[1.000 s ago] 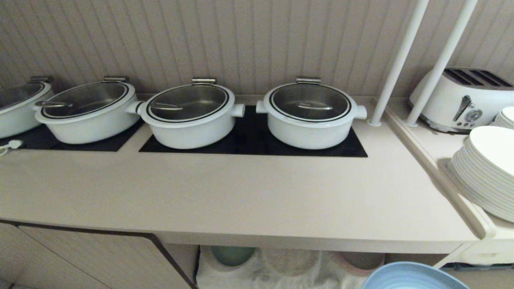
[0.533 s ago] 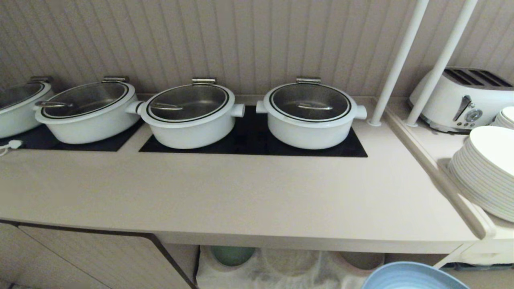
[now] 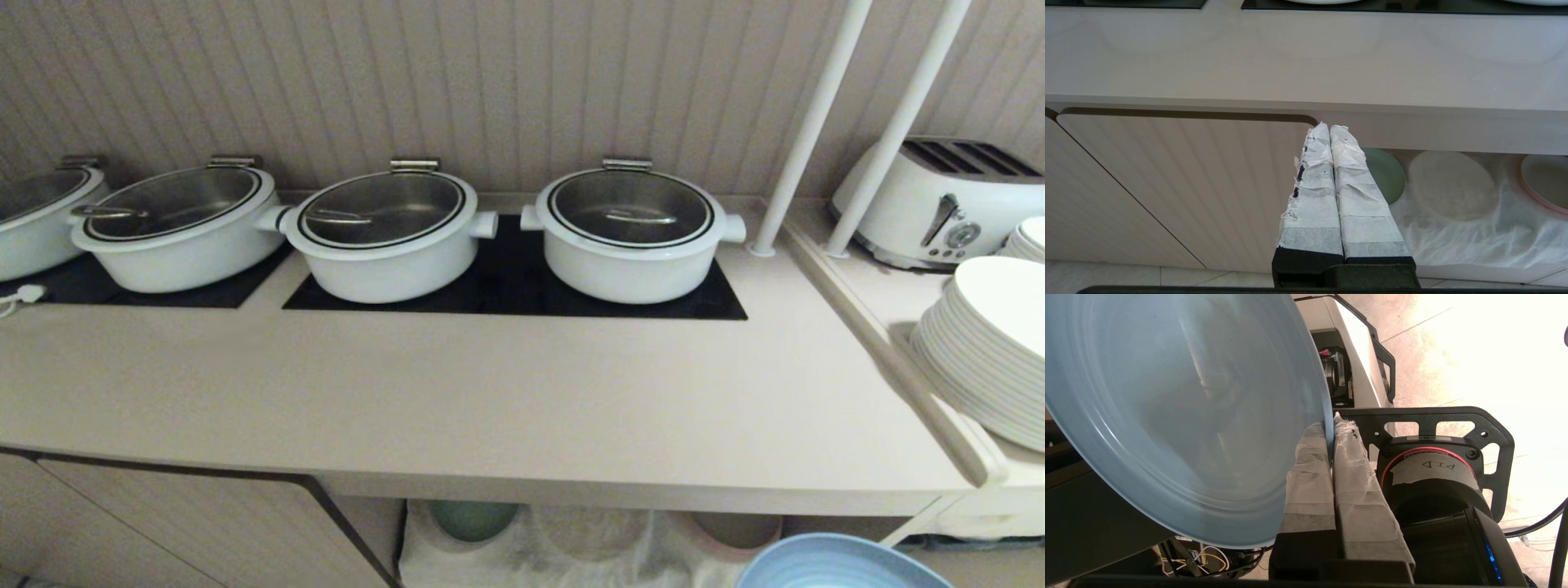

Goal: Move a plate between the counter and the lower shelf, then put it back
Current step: Put the plate in the cupboard

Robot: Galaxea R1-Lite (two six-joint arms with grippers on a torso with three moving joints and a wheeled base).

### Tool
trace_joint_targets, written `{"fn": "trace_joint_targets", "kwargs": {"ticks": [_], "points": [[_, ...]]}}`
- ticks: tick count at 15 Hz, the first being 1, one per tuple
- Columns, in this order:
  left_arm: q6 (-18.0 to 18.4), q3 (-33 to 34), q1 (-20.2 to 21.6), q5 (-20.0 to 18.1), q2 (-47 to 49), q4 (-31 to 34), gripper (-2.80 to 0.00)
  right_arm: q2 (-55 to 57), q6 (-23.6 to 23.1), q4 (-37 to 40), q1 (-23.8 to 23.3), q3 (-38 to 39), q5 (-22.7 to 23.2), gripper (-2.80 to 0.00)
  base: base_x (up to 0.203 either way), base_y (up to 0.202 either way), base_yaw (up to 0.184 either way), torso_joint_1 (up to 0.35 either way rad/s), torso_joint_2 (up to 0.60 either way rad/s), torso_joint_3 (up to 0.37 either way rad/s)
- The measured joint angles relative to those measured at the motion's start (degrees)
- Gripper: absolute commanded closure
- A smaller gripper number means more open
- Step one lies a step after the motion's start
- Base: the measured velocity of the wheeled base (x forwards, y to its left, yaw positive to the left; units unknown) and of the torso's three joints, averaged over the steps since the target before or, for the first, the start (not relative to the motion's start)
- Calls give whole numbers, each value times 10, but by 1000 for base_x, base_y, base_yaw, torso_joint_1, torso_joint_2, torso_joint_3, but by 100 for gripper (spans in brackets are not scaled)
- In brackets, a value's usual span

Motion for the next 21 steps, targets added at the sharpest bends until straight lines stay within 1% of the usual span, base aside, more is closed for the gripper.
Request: {"fn": "trace_joint_targets", "kwargs": {"ticks": [7,21], "points": [[0,0,0,0,0,0,0,0,0,0,4,0,0,0,0,0,0,-10,13,12],[0,0,0,0,0,0,0,-1,0,1,5,0,0,0,0,0,0,-143,309,158]]}}
